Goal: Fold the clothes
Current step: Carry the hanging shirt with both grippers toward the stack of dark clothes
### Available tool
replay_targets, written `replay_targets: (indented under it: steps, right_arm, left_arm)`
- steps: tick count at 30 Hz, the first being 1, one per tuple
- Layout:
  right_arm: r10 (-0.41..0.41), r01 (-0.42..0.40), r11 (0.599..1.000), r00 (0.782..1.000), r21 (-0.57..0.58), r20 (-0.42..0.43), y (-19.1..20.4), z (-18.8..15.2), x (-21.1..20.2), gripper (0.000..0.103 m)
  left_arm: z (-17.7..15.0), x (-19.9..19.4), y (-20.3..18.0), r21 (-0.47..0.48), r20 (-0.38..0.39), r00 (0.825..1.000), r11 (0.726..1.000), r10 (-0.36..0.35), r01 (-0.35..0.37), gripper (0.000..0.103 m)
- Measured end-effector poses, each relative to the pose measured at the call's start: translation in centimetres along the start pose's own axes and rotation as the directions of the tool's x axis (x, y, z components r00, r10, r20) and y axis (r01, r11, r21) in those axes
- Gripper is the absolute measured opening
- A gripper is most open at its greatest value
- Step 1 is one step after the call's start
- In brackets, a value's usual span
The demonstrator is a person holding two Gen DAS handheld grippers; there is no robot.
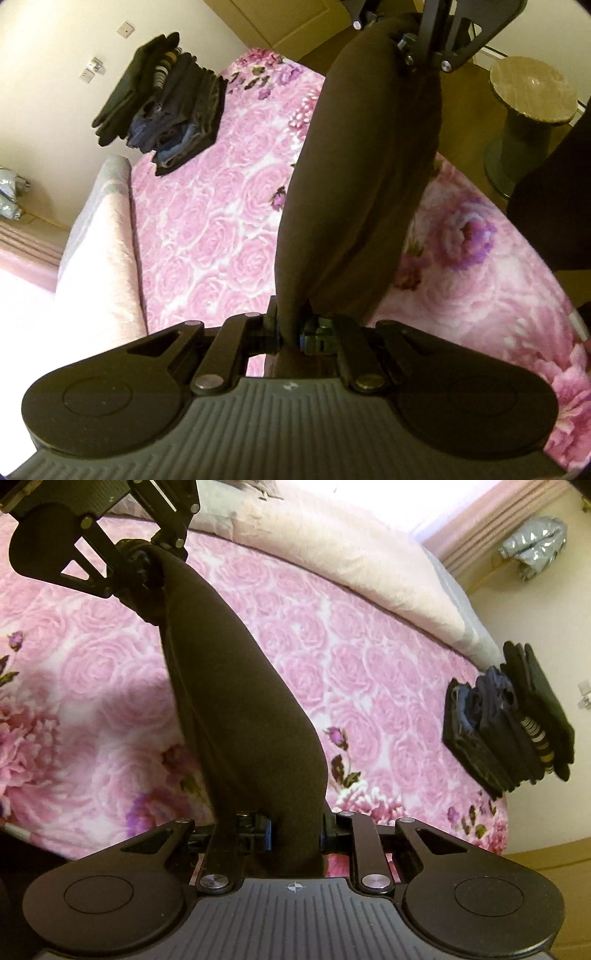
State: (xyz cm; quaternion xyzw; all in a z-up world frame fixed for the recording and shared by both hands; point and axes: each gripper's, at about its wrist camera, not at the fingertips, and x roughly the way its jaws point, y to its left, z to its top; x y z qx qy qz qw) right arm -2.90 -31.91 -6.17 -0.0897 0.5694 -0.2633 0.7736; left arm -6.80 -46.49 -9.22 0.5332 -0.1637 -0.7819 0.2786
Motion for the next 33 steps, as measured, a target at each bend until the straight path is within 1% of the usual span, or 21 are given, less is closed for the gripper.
replay_targets:
  steps: [4,7,11,13,18,22,23,29,33]
  right_arm:
    - [-0.009,0.009,1.000,1.000,0.007,0.017,-0.5,0.0,-1.7,0.020]
    - [-0.018,0.018,1.000,0.999,0.009,0.036,-1.5,-0.2,-2.5,0.020]
    - [-0.046,0.046,0.999,0.996,0.000,0.076,-4.3,-1.1,-3.3,0.020]
    - [-0.063,0.063,0.998,0.994,0.004,0.093,-6.4,-2.1,-3.6,0.020]
    - [-0.094,0.091,0.995,0.989,0.030,0.110,-12.7,-6.5,-3.7,0.020]
    - [-0.100,0.097,0.995,0.989,0.032,0.106,-18.7,-11.5,-3.5,0.020]
    - [-0.099,0.096,0.995,0.990,0.036,0.099,-20.2,-12.7,-3.6,0.020]
    - [-0.131,0.128,0.991,0.988,0.047,0.077,-28.7,-18.8,-4.5,0.020]
    - [-0.174,0.172,0.985,0.981,0.035,0.083,-33.6,-20.6,-4.4,0.020]
  left_arm:
    - [0.9,-1.5,0.2,0.005,0.006,0.999,0.999,0.038,-0.038,0.007]
    - [2.6,-1.7,1.0,0.003,0.007,0.998,0.998,0.057,-0.058,0.007]
    - [5.1,-1.7,2.1,0.001,0.010,0.997,0.997,0.082,-0.082,0.007]
    - [7.2,-1.1,2.8,-0.001,0.013,0.996,0.996,0.087,-0.087,0.007]
    - [14.1,2.0,4.6,-0.007,0.018,0.996,0.996,0.092,-0.092,0.007]
    - [21.0,5.2,5.6,0.021,0.027,0.997,0.997,0.072,-0.073,0.007]
    - [22.3,5.9,6.0,0.024,0.034,0.997,0.997,0.073,-0.074,0.007]
    - [27.8,8.7,9.7,0.022,0.089,0.989,0.992,0.119,-0.122,0.007]
    - [31.5,10.5,12.2,0.019,0.126,0.981,0.988,0.150,-0.154,0.007]
